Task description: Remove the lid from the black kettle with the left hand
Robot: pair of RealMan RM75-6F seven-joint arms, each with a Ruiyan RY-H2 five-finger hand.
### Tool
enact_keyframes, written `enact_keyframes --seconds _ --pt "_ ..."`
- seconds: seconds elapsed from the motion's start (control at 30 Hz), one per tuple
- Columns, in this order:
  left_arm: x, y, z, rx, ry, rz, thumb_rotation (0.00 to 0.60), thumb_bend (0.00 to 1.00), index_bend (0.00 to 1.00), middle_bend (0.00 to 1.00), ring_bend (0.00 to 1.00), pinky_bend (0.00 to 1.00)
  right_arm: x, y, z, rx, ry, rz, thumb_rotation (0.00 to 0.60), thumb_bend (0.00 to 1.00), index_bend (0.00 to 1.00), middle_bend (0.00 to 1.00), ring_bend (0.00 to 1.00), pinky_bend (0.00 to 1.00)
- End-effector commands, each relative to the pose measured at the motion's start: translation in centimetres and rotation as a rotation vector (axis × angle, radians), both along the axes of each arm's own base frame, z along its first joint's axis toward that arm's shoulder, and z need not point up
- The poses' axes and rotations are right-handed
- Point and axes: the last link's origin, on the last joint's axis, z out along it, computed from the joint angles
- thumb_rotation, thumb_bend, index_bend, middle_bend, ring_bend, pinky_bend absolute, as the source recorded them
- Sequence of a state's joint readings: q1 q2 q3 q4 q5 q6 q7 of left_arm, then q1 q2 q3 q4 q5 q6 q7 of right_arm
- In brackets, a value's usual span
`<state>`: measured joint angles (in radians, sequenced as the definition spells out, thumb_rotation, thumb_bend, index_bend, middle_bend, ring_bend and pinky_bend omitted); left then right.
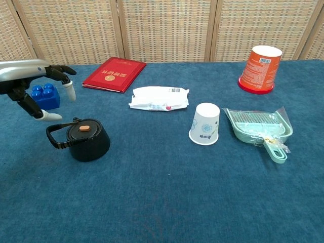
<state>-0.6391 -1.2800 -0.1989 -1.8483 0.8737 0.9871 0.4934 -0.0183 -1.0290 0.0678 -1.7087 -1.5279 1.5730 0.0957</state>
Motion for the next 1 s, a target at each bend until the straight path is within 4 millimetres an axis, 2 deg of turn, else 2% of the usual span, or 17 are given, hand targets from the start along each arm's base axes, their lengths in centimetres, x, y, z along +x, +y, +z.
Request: enact_keyframes --seconds 0.03,0.73,1.0 --pt "0.2 0.4 -1.1 -0.013 0.021 0.005 0.600 0.36 0.40 0.00 0.00 0.00 -0.2 -0.1 0.1 0.000 -0.005 -0.006 0.600 0.00 0.00 0.00 0.00 0.00" --pt "0.7 1.4 -4.4 -0.051 0.082 0.034 0.600 0.36 0.43 0.00 0.00 0.00 -0.8 -0.4 0.5 0.001 -0.027 -0.027 0.600 0.00 0.00 0.00 0.00 0.00" --pt "0.7 1.6 -4.7 -0.048 0.086 0.047 0.600 0.36 0.44 0.00 0.00 0.00 -0.9 -0.5 0.7 -0.002 -0.033 -0.033 0.600 0.00 0.00 0.00 0.00 0.00"
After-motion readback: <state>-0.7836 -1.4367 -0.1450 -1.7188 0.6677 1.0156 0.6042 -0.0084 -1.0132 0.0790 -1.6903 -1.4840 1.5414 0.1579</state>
